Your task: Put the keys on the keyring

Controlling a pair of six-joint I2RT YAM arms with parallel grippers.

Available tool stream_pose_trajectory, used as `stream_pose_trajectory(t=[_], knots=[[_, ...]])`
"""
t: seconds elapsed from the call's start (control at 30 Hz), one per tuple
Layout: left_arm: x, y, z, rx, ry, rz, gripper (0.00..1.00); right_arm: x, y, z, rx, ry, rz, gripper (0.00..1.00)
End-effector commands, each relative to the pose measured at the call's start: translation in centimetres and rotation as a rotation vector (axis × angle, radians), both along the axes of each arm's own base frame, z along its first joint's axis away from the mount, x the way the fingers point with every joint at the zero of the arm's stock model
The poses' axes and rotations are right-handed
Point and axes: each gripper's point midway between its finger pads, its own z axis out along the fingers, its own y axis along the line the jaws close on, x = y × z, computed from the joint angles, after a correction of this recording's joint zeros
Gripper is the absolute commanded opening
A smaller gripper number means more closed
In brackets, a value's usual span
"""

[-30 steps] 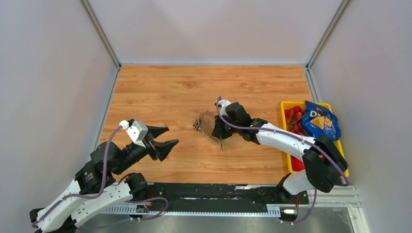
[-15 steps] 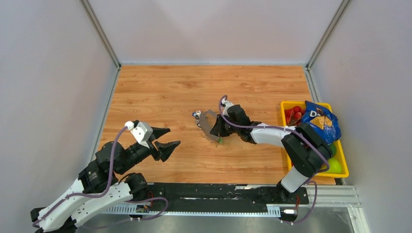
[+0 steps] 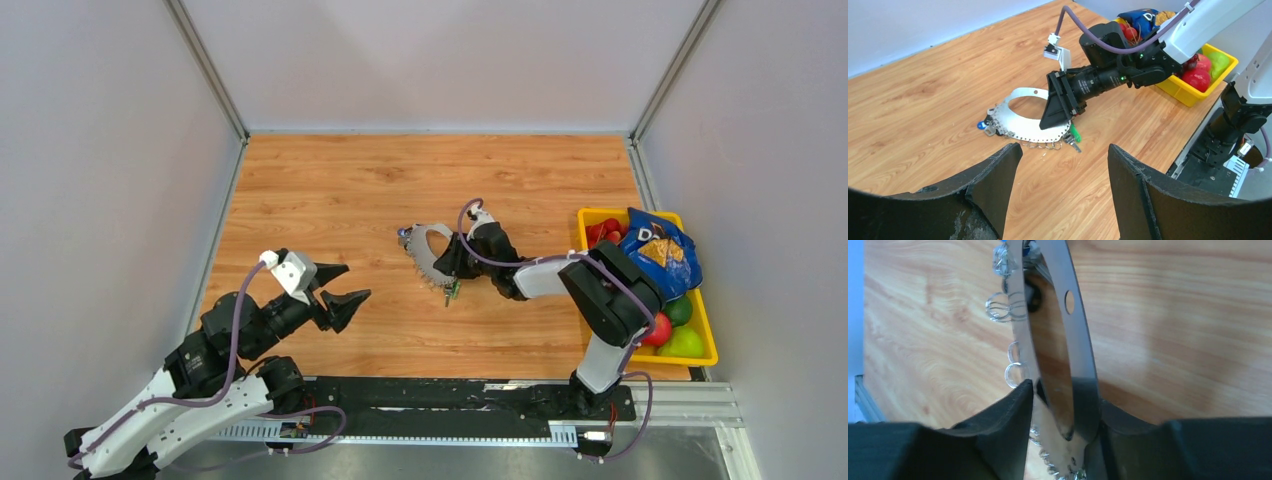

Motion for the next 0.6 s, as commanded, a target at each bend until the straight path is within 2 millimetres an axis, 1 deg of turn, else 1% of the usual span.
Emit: stream_pose_trajectory(t=[0.0,0.13,0.23,0.3,0.4,0.47,0.53,0.57], knots=[[0.5,0.5,0.3,-0.006,-0.03,0.032,0.74,2.1,-2.2,-0.2,-0.033,-0.033,-0.118,0.51],[0.6,0.6,0.2,-0.001,-0.028,0.041,0.75,2.2,-3.1,0.8,-0.071,-0.054,-0.138,0.62],[0.7,0.6,0.1,0.004,-0.026,0.045,0.75,2.1,-4.2,2.4,-0.098,-0.084,-0.166,0.69],[0.7,0.7,0.2,0.004,-0.027,0.049,0.75,2.3,-5.7,3.9,-0.133,-0.125,-0.218,0.71],[0.8,0.8,0.2,-0.001,-0.027,0.056,0.76,2.1,-8.0,6.6,-0.193,-0.191,-0.273,0.73],[0.7,0.8,0.3,-0.006,-0.027,0.053,0.77,1.9,-9.7,8.9,-0.229,-0.24,-0.321,0.78],[0.7,0.7,0.3,-0.007,-0.025,0.053,0.8,1.6,-11.3,11.7,-0.241,-0.3,-0.362,0.91],[0.7,0.8,0.3,-0.008,-0.025,0.053,0.83,1.3,-11.8,13.6,-0.226,-0.342,-0.372,0.99]])
